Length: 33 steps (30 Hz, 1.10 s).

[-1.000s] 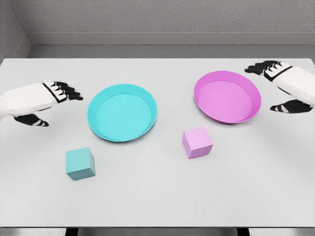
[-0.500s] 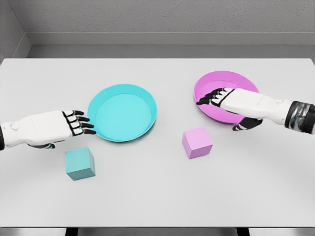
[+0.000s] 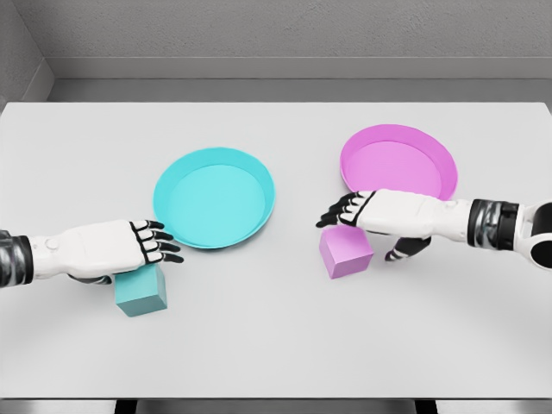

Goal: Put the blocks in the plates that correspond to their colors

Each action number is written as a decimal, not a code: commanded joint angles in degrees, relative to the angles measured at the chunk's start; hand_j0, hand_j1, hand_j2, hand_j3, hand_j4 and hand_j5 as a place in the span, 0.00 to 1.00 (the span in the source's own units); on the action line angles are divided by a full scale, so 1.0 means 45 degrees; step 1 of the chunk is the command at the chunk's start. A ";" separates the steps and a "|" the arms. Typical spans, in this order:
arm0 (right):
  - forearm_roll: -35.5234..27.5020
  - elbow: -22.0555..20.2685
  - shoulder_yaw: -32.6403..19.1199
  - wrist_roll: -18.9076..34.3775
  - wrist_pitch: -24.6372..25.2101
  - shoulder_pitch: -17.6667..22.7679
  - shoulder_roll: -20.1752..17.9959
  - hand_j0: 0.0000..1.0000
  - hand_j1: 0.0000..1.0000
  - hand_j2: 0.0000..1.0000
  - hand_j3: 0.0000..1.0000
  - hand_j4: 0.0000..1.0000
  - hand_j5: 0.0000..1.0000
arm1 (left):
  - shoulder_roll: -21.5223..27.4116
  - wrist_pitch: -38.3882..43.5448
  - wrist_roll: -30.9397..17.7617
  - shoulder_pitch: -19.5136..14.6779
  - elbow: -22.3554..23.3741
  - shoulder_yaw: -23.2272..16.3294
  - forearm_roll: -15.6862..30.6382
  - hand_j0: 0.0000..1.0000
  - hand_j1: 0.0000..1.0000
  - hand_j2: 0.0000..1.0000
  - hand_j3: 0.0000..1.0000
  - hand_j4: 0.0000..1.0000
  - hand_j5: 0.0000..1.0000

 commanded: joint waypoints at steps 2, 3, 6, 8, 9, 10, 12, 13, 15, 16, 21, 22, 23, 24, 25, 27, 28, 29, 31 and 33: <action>-0.0068 0.0016 0.0232 0.0224 0.0170 -0.0098 0.0117 1.00 1.00 1.00 1.00 1.00 1.00 | -0.0031 0.0021 0.0028 0.0000 -0.0019 0.0017 0.0080 1.00 1.00 1.00 1.00 1.00 1.00; -0.0068 -0.0003 0.0329 0.0302 0.0170 -0.0156 0.0195 1.00 1.00 1.00 1.00 1.00 1.00 | -0.0050 0.0021 0.0067 0.0000 -0.0019 0.0017 0.0080 1.00 1.00 1.00 1.00 1.00 1.00; -0.0049 0.0016 0.0720 0.0400 0.0170 -0.0390 0.0214 1.00 1.00 1.00 1.00 1.00 1.00 | -0.0050 0.0021 0.0028 0.0156 -0.0019 0.0017 0.0080 1.00 1.00 1.00 1.00 1.00 1.00; -0.0049 0.0016 0.1052 0.0400 0.0189 -0.0664 0.0371 1.00 1.00 1.00 1.00 1.00 1.00 | -0.0050 0.0021 0.0008 0.0312 -0.0038 0.0017 0.0080 1.00 1.00 1.00 1.00 1.00 1.00; -0.0030 0.0035 0.1130 0.0400 0.0248 -0.0723 0.0390 1.00 1.00 1.00 1.00 1.00 1.00 | -0.0128 0.0021 0.0008 0.0332 -0.0038 0.0017 0.0099 1.00 1.00 1.00 1.00 1.00 1.00; -0.0030 0.0016 0.1169 0.0400 0.0502 -0.0742 0.0390 1.00 1.00 1.00 1.00 1.00 1.00 | -0.0148 0.0021 0.0008 0.0371 -0.0058 -0.0003 0.0099 1.00 1.00 1.00 1.00 1.00 1.00; -0.0030 0.0036 0.1384 0.0400 0.0521 -0.0840 0.0390 1.00 1.00 1.00 1.00 1.00 1.00 | -0.0167 0.0021 0.0008 0.0605 -0.0058 0.0017 0.0099 1.00 1.00 1.00 1.00 1.00 1.00; -0.0030 0.0055 0.1423 0.0400 0.0541 -0.0879 0.0468 1.00 1.00 1.00 1.00 1.00 1.00 | -0.0148 0.0021 0.0028 0.0625 -0.0058 0.0017 0.0099 1.00 1.00 1.00 1.00 1.00 1.00; -0.0030 0.0075 0.1423 0.0400 0.0560 -0.0918 0.0507 1.00 1.00 1.00 1.00 1.00 1.00 | -0.0167 0.0021 0.0086 0.0703 -0.0058 0.0017 0.0099 1.00 1.00 1.00 1.00 1.00 1.00; -0.0030 0.0075 0.1462 0.0400 0.0560 -0.0918 0.0507 1.00 1.00 1.00 1.00 1.00 1.00 | -0.0167 0.0021 0.0106 0.0703 -0.0058 0.0017 0.0099 1.00 1.00 1.00 1.00 1.00 1.00; -0.0030 0.0094 0.1560 0.0400 0.0541 -0.0918 0.0488 1.00 1.00 1.00 1.00 1.00 1.00 | -0.0011 0.0021 0.0145 0.0684 -0.0058 0.0075 0.0373 1.00 1.00 1.00 1.00 1.00 1.00; -0.0030 0.0094 0.1638 0.0400 0.0541 -0.0918 0.0488 1.00 1.00 1.00 1.00 1.00 1.00 | 0.0145 0.0021 0.0164 0.0703 -0.0058 0.0095 0.0490 1.00 1.00 1.00 1.00 1.00 1.00; -0.0030 0.0114 0.1638 0.0400 0.0541 -0.0918 0.0488 1.00 1.00 1.00 1.00 1.00 1.00 | 0.0204 0.0021 0.0145 0.0703 -0.0058 0.0134 0.0607 1.00 1.00 1.00 1.00 1.00 1.00; -0.0030 0.0114 0.1638 0.0400 0.0541 -0.0918 0.0488 1.00 1.00 1.00 1.00 1.00 1.00 | 0.0204 0.0021 0.0164 0.0703 -0.0058 0.0134 0.0685 1.00 1.00 1.00 1.00 1.00 1.00; -0.0030 0.0114 0.1638 0.0400 0.0521 -0.0918 0.0488 1.00 1.00 1.00 1.00 1.00 1.00 | 0.0243 0.0021 0.0164 0.0703 -0.0058 0.0154 0.0822 1.00 1.00 1.00 1.00 1.00 1.00; -0.0010 0.0114 0.1638 0.0458 0.0502 -0.0918 0.0468 0.78 0.78 0.78 0.78 0.78 0.78 | 0.0399 0.0021 0.0164 0.0703 -0.0058 0.0173 0.1134 1.00 1.00 1.00 1.00 1.00 1.00; 0.0009 0.0094 0.1638 0.0712 0.0483 -0.0918 0.0468 0.71 0.71 0.71 0.71 0.71 0.71 | 0.0399 0.0021 0.0164 0.0703 -0.0058 0.0173 0.1252 1.00 1.00 1.00 1.00 1.00 1.00; 0.0009 0.0075 0.1638 0.0752 0.0482 -0.0918 0.0468 0.66 0.66 0.66 0.66 0.66 0.66 | 0.0380 0.0021 0.0164 0.0703 -0.0058 0.0173 0.1368 1.00 1.00 1.00 1.00 1.00 1.00; 0.0009 0.0075 0.1638 0.0752 0.0463 -0.0918 0.0468 0.62 0.62 0.62 0.62 0.62 0.62 | 0.0360 0.0021 0.0164 0.0703 -0.0058 0.0154 0.1798 1.00 1.00 1.00 1.00 1.00 1.00; 0.0009 0.0075 0.1638 0.0771 0.0482 -0.0918 0.0468 0.62 0.62 0.62 0.62 0.62 0.62 | 0.0360 0.0021 0.0184 0.0703 -0.0058 0.0154 0.1935 1.00 1.00 1.00 1.00 1.00 1.00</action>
